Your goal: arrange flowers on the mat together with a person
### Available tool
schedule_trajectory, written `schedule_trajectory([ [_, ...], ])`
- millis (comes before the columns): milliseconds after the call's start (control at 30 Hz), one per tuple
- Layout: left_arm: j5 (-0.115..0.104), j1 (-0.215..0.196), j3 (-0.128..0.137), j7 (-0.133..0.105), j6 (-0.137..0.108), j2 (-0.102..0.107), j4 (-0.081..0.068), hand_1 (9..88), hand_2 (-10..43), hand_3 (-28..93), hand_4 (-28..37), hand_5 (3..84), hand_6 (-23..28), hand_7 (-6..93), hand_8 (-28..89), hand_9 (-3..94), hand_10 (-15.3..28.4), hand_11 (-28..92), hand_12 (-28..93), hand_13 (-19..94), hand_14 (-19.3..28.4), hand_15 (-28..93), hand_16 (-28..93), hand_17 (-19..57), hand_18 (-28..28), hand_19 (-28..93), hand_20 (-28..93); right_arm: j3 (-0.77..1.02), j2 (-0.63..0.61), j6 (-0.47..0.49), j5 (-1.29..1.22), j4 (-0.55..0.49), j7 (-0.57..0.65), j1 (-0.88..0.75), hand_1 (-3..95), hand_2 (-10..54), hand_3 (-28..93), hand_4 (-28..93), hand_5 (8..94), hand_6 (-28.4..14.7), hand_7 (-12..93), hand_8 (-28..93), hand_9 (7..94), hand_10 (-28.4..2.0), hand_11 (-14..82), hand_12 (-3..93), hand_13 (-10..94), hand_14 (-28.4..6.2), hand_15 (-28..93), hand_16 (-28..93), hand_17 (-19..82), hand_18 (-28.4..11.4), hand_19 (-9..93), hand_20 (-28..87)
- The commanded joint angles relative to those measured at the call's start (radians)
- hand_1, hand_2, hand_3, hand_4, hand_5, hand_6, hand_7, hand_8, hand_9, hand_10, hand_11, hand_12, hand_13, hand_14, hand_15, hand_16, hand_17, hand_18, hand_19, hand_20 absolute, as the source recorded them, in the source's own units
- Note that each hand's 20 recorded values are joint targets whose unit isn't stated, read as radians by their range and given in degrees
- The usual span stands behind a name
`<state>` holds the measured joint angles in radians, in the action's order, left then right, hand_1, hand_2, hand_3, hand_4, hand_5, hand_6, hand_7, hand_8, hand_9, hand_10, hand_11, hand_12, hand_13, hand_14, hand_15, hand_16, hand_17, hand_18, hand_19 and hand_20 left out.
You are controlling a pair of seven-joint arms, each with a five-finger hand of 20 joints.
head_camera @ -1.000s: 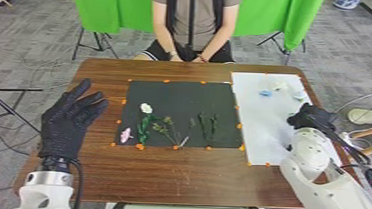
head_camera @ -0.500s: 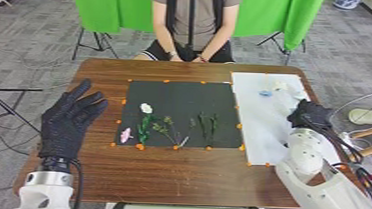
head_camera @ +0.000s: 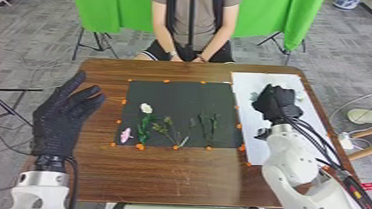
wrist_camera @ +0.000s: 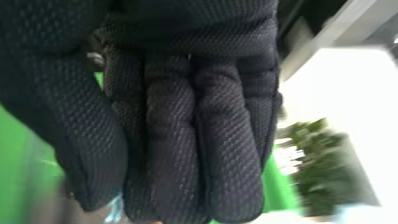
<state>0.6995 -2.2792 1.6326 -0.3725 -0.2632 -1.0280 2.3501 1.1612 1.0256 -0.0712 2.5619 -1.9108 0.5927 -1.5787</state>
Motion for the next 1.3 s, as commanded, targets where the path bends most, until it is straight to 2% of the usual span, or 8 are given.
schedule_trajectory([
  [33,0.001,0.037,-0.013,-0.070,0.008,0.032,-0.011,20.2,10.0,75,-28.3,31.1,5.4,9.9,-10,33.5,20.8,24,11,24,26.7,50,-11,-7.7,25.7,67,-12,-0.146,0.177,0.151,-0.002,-0.015,-0.152,0.104,50.1,-9.5,69,-28,90.0,3.6,13,-1,93.0,-9.1,21.2,17.4,78,-7.1,51,15,22,-16.7,77,5],
  [100,-0.004,0.039,-0.013,-0.070,0.012,0.043,-0.010,20.0,9.7,75,-28.3,30.2,4.8,10.0,-10,32.9,20.4,23,11,23,26.5,49,-10,-8.0,25.9,67,-8,-0.185,0.190,0.176,0.005,-0.007,-0.167,0.130,50.1,-9.5,69,-28,89.9,3.7,13,-1,93.0,-9.1,21.2,17.4,78,-7.2,51,15,22,-16.6,77,5],
  [200,-0.014,0.028,-0.003,-0.058,0.012,0.042,-0.007,19.8,9.5,75,-28.3,30.8,5.3,10.4,-10,33.7,20.9,24,12,25,27.4,51,-9,-6.5,26.8,69,-6,-0.236,0.211,0.223,0.039,0.018,-0.204,0.162,50.2,-9.5,69,-28,89.9,3.7,13,0,93.0,-9.2,21.2,17.3,78,-7.2,51,15,22,-16.5,77,5],
  [300,0.020,0.025,0.013,-0.023,0.034,-0.004,-0.004,19.8,9.6,75,-28.3,31.4,6.0,10.7,-10,34.9,21.6,26,12,26,28.0,53,-10,-5.1,27.5,72,-5,-0.279,0.226,0.247,0.073,0.037,-0.234,0.180,50.1,-9.5,69,-28,89.8,3.7,13,0,92.9,-9.1,21.3,17.3,78,-7.3,51,14,22,-16.5,77,5],
  [400,0.032,0.029,0.020,-0.005,0.051,-0.029,-0.004,20.2,9.7,75,-28.3,31.7,6.3,10.9,-10,35.4,21.9,26,12,27,28.2,54,-10,-4.7,27.6,72,-5,-0.326,0.229,0.254,0.094,0.059,-0.253,0.206,49.9,-9.5,69,-28,89.8,3.8,13,0,92.8,-9.1,21.5,17.3,78,-7.4,51,14,22,-16.5,77,5],
  [567,0.042,0.041,0.021,0.017,0.064,-0.039,-0.005,20.6,10.0,75,-28.3,32.0,6.7,11.0,-10,35.8,22.3,27,11,27,28.3,54,-11,-4.5,27.6,73,-6,-0.395,0.234,0.286,0.098,0.104,-0.220,0.264,49.8,-9.5,69,-28,89.7,3.5,13,0,92.5,-9.5,21.9,17.4,77,-7.9,51,14,21,-16.5,76,5],
  [933,0.032,0.042,0.023,0.030,0.058,-0.028,-0.004,21.6,10.4,76,-28.3,32.0,7.1,11.2,-10,36.2,22.4,28,11,27,28.2,54,-11,-4.4,27.5,74,-9,-0.434,0.232,0.314,0.129,0.131,-0.191,0.291,47.8,-9.5,70,-28,87.2,3.7,11,-1,88.9,-9.9,23.5,17.4,75,-8.7,52,14,20,-16.5,74,6],
  [1300,0.015,0.043,0.018,0.017,0.044,-0.007,-0.005,22.3,10.4,76,-28.3,32.4,7.4,11.4,-10,36.3,22.5,29,11,27,28.3,55,-12,-4.3,27.4,75,-12,-0.438,0.239,0.373,0.159,0.131,-0.203,0.299,41.0,-9.5,73,-28,80.7,3.0,12,-3,85.8,-10.9,24.5,16.7,71,-9.3,54,12,19,-16.8,73,8],
])
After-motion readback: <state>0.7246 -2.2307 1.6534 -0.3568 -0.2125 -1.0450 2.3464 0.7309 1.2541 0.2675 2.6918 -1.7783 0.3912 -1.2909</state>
